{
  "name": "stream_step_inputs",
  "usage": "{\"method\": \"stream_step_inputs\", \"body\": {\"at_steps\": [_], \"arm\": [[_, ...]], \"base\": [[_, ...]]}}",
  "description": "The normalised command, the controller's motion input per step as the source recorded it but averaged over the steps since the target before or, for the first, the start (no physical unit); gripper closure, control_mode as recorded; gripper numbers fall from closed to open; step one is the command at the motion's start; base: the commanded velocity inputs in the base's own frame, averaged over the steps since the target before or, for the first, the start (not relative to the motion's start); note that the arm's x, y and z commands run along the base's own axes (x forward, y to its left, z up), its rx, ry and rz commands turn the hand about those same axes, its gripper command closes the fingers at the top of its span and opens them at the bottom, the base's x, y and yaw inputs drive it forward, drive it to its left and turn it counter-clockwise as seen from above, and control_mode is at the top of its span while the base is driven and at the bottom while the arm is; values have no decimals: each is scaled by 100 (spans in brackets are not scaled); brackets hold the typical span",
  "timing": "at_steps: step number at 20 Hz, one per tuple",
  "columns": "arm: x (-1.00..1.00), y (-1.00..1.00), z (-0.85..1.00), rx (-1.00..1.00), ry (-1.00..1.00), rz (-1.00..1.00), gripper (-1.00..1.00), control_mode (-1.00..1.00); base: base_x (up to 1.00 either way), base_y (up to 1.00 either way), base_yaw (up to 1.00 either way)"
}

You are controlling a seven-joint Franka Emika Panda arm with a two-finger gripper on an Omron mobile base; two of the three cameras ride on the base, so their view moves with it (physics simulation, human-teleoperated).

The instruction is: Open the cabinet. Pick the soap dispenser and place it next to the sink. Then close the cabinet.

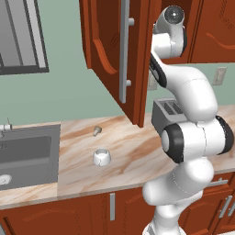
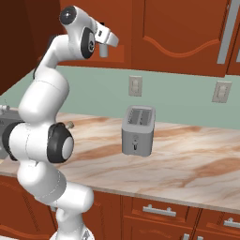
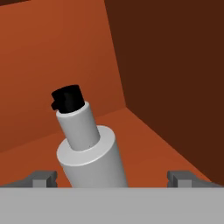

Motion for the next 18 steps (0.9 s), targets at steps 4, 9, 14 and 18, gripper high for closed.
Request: {"method": "stream_step_inputs", "body": {"at_steps": [4, 9, 14, 18], "arm": [[16, 0, -2, 3, 0, 0, -100, -100], [5, 1, 0, 4, 0, 0, -100, -100], [-2, 5, 3, 4, 0, 0, -100, -100], [5, 5, 0, 3, 0, 0, -100, -100]], "base": [[0, 0, 0], [0, 0, 0], [0, 0, 0], [0, 0, 0]]}}
